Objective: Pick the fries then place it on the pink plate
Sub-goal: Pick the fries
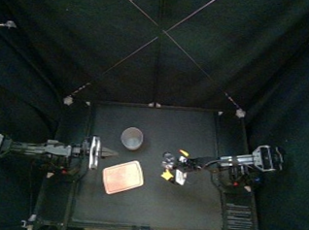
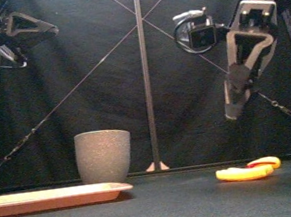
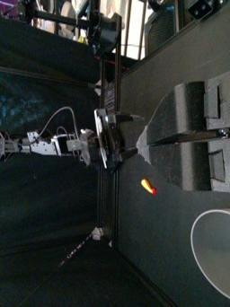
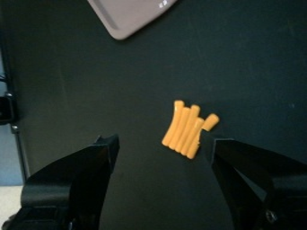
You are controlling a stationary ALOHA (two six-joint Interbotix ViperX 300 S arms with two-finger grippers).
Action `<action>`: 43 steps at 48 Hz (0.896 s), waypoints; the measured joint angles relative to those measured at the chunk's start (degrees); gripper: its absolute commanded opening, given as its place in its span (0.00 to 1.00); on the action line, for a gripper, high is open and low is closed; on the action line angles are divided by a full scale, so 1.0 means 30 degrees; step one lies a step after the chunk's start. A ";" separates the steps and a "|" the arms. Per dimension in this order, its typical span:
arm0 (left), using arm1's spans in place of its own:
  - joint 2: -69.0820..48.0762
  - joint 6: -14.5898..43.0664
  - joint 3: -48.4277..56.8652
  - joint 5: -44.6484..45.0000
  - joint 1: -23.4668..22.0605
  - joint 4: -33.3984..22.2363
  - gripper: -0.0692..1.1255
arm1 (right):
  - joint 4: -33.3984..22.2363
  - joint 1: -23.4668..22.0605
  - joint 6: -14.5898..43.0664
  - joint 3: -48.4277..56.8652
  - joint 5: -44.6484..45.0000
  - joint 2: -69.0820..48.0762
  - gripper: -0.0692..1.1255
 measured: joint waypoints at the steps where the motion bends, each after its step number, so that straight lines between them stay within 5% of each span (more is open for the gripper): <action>1: 0.0029 0.0000 -0.0029 0.0000 0.0000 0.0000 0.06 | 0.0000 -0.0176 0.0117 -0.0146 0.0410 0.0205 0.91; 12: 0.0029 0.0000 0.0000 0.0029 0.0029 0.0000 0.06 | -0.1641 -0.1230 0.3164 -0.1113 0.2754 0.1172 0.91; 22: 0.0029 0.0000 0.0117 0.0029 0.0410 0.0000 0.06 | -0.5420 -0.1260 0.9199 -0.1260 0.4365 0.1553 0.91; 36: 0.0029 0.0000 0.0381 0.0000 0.0938 0.0000 0.06 | -0.9873 0.1377 1.6172 -0.1523 0.4043 0.2432 0.91; 43: 0.0029 0.0000 0.0381 0.0029 0.1084 0.0000 0.06 | -1.0283 0.1934 1.7373 -0.1699 0.3281 0.3340 0.91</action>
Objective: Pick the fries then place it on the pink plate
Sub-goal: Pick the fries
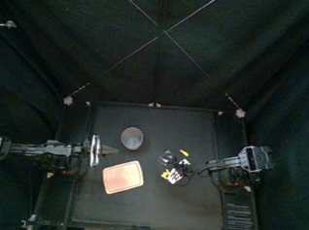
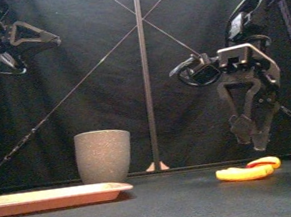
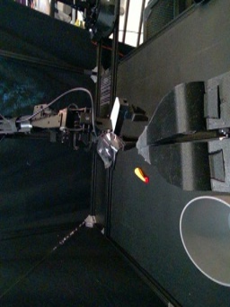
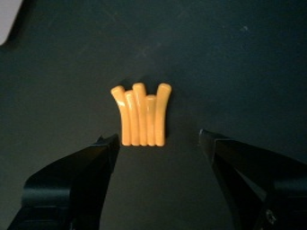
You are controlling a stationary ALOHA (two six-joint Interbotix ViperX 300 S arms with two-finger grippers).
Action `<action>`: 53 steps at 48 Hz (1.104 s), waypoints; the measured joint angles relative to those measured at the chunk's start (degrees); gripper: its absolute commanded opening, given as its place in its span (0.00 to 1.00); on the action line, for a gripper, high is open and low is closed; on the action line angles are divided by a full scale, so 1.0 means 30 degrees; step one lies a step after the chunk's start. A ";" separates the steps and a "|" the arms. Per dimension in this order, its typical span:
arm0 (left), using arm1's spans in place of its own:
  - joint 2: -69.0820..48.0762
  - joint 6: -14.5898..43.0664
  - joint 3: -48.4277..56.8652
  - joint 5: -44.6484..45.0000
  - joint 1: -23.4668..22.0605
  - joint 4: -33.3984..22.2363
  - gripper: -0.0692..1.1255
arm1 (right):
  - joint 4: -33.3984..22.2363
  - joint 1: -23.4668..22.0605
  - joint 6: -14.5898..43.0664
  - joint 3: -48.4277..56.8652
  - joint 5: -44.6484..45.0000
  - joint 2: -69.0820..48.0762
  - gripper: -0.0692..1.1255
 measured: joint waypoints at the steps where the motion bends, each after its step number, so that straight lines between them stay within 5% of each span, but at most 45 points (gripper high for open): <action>1: 0.0000 0.0000 0.0000 0.0000 0.0000 0.0000 0.06 | -0.0029 0.0059 0.0059 -0.0059 -0.0088 0.0146 0.91; 40: 0.0000 0.0000 0.0586 0.0000 0.0498 0.0000 0.06 | 0.0352 0.0615 0.0117 -0.1465 -0.0293 0.2988 0.89; 53: 0.0000 0.0000 0.0586 0.0059 0.0498 0.0000 0.06 | 0.0527 0.0645 0.0117 -0.1904 0.0000 0.3340 0.62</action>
